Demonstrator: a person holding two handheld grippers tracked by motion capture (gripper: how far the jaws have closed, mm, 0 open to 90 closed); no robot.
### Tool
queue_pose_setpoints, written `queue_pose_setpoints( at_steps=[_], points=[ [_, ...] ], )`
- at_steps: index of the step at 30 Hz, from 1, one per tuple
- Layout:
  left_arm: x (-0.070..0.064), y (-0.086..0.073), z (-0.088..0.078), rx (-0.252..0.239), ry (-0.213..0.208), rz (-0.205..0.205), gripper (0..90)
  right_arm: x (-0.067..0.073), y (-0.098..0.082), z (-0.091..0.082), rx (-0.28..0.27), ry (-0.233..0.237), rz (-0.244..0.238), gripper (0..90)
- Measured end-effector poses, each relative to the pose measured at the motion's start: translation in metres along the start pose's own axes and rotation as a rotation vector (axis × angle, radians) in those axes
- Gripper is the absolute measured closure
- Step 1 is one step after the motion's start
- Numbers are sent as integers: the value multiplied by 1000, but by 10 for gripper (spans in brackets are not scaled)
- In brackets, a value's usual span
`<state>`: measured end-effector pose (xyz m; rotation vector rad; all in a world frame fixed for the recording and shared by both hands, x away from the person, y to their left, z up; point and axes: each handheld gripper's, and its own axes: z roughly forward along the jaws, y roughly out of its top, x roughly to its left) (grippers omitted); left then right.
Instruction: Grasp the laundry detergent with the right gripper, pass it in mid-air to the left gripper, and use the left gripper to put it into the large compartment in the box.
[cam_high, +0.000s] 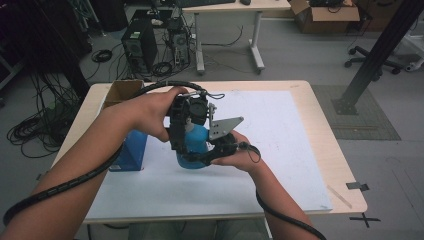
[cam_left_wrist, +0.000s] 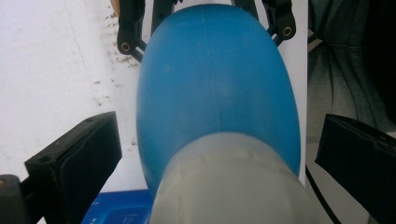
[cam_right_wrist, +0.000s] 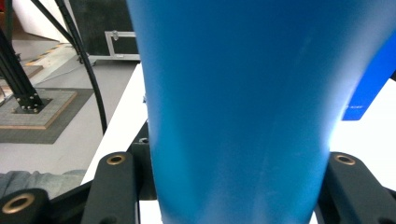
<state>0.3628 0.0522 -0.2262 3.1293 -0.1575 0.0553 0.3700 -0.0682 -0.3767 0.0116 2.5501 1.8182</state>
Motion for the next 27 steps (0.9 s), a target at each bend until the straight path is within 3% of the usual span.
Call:
queue_pose_setpoints(
  at_steps=[7,27],
  points=[
    [-3,2,-2,-1,26,7,56,1,2,0,-1,1,-1,453],
    [-4,6,-1,14,43,9,210,0,3,-2,-4,-9,-6,453]
  ],
)
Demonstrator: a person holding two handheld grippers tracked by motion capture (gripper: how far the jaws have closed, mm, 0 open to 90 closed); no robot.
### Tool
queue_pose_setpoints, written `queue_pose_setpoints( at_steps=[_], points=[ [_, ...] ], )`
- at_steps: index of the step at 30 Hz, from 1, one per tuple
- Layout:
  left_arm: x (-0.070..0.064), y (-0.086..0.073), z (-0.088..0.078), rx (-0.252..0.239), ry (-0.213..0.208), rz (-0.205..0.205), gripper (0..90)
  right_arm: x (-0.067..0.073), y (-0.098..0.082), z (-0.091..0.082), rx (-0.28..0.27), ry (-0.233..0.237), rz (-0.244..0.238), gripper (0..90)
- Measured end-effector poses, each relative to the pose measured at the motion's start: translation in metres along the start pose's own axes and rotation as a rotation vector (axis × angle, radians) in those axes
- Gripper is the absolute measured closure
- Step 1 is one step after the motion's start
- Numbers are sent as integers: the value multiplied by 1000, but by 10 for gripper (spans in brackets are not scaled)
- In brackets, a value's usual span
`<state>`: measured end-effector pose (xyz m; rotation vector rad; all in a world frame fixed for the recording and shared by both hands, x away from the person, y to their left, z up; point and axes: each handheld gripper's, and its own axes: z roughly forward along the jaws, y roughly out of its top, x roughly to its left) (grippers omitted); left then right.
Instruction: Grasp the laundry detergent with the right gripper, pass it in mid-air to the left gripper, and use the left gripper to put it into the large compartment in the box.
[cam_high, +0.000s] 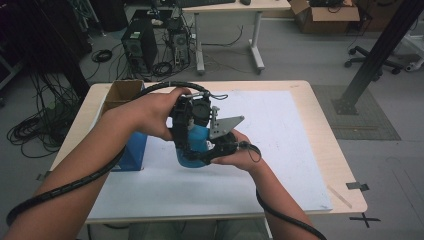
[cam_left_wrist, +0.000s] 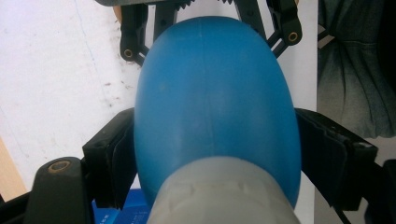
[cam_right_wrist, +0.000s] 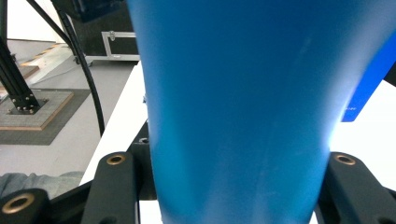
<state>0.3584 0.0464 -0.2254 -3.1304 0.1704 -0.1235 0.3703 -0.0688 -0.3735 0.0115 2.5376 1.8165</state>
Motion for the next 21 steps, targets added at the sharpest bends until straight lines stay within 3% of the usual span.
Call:
queue_pose_setpoints(
  at_steps=[21],
  points=[
    [-2,0,-1,13,22,-10,324,3,3,0,-9,0,5,453]
  ],
)
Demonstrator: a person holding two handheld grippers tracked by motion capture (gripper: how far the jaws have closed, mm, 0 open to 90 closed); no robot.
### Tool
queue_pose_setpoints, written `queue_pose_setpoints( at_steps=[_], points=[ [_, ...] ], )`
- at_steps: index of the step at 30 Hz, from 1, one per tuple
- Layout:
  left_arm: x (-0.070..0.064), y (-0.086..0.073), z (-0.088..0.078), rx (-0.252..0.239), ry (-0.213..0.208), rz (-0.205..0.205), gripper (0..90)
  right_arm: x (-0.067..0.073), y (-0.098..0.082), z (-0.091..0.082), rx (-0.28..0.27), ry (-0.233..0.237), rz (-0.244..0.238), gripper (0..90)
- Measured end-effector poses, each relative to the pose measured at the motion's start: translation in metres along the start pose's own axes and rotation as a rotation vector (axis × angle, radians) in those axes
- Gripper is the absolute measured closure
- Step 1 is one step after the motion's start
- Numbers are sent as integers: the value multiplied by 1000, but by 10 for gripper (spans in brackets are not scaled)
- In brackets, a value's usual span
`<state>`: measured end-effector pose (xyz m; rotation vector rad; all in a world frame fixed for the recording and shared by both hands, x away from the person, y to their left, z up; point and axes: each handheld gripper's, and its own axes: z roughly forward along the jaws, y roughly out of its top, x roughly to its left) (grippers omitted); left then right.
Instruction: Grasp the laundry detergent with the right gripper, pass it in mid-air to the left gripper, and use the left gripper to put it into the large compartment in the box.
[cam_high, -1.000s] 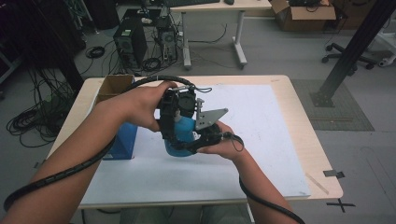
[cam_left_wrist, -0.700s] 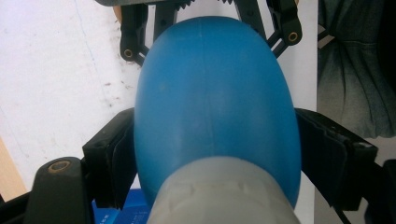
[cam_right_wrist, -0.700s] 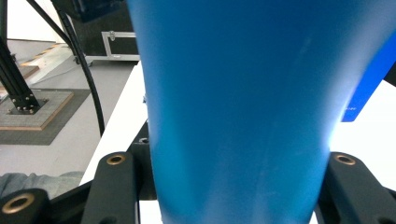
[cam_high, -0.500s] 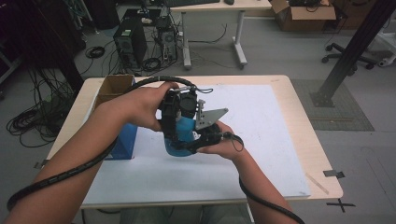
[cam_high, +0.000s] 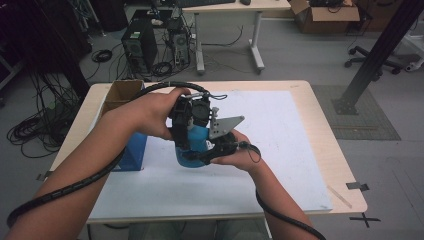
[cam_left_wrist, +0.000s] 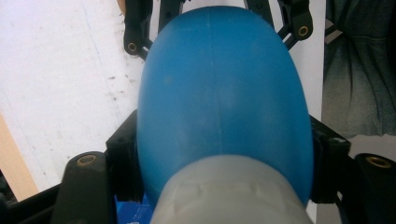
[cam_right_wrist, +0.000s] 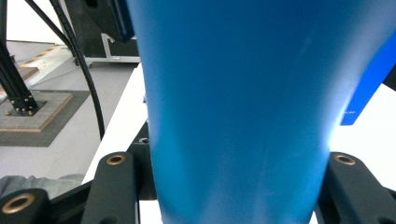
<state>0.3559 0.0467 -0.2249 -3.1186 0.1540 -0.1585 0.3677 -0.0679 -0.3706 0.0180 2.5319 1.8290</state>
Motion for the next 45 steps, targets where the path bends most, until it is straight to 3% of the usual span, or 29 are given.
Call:
queue_pose_setpoints(
  at_steps=[21,28,34,39,45],
  points=[
    [-2,7,1,65,-2,-15,380,3,0,1,11,0,-10,452],
    [-3,9,-1,60,13,-23,384,2,-1,1,-3,-3,-19,444],
    [-3,12,-4,84,13,-26,386,2,1,0,-21,-5,-22,432],
    [-4,13,-3,85,23,-20,387,0,-1,-1,-44,-4,8,357],
    [-3,14,-5,99,13,-31,387,0,-2,-4,-41,-10,10,275]
  ],
)
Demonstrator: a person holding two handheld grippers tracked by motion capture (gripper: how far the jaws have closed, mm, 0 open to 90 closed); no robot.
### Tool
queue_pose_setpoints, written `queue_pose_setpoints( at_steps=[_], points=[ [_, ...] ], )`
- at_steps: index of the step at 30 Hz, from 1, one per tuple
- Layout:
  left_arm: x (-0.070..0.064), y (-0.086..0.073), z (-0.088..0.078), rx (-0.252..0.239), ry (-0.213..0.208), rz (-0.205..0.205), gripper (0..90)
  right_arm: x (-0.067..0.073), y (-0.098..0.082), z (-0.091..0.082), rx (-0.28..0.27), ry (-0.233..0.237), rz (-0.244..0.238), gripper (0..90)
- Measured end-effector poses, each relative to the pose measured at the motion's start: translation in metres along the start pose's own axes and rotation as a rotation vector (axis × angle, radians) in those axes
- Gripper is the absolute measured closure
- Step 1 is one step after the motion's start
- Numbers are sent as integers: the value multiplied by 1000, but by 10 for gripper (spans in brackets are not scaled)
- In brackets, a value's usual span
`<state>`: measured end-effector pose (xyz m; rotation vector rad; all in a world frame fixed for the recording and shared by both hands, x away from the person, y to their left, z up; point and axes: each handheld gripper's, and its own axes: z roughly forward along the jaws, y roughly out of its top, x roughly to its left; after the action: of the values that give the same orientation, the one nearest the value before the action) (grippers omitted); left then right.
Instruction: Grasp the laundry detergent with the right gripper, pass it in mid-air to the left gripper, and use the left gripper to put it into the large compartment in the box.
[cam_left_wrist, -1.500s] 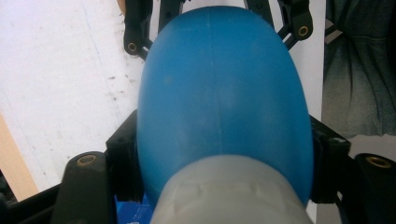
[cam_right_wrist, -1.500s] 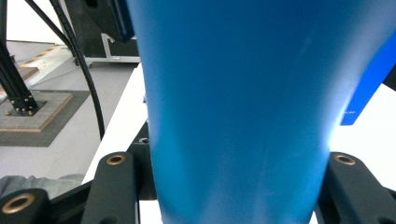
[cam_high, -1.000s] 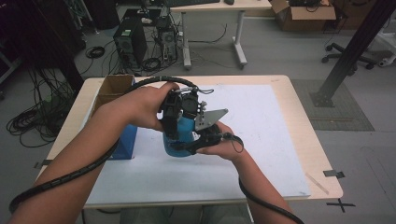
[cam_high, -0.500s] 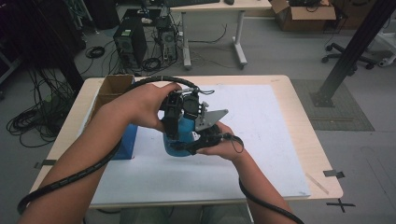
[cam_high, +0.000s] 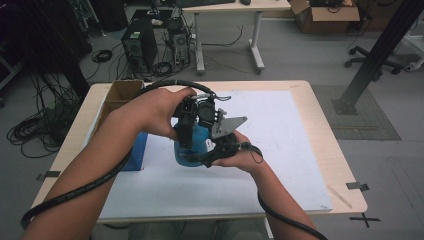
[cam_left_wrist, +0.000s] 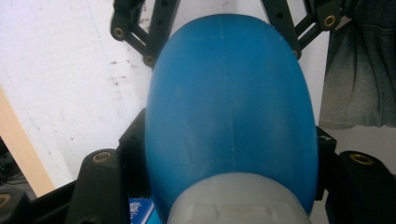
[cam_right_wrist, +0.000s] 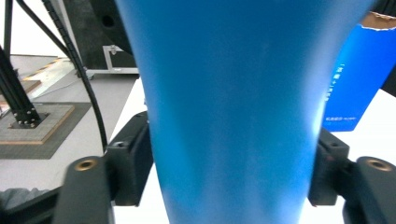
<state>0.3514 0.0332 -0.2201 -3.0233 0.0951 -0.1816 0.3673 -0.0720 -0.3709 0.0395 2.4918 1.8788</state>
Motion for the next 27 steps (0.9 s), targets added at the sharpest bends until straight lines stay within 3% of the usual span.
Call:
queue_pose_setpoints(
  at_steps=[6,12,18,27],
  points=[
    [1,-1,-1,-15,1,-10,386,0,-1,-2,3,17,13,164],
    [3,-1,-2,2,-12,-37,385,0,1,-8,10,12,5,124],
    [3,-3,-3,3,-9,-36,385,0,3,-11,21,0,7,85],
    [3,-3,-2,-3,-18,-35,384,0,3,-11,24,29,6,2]
  ],
)
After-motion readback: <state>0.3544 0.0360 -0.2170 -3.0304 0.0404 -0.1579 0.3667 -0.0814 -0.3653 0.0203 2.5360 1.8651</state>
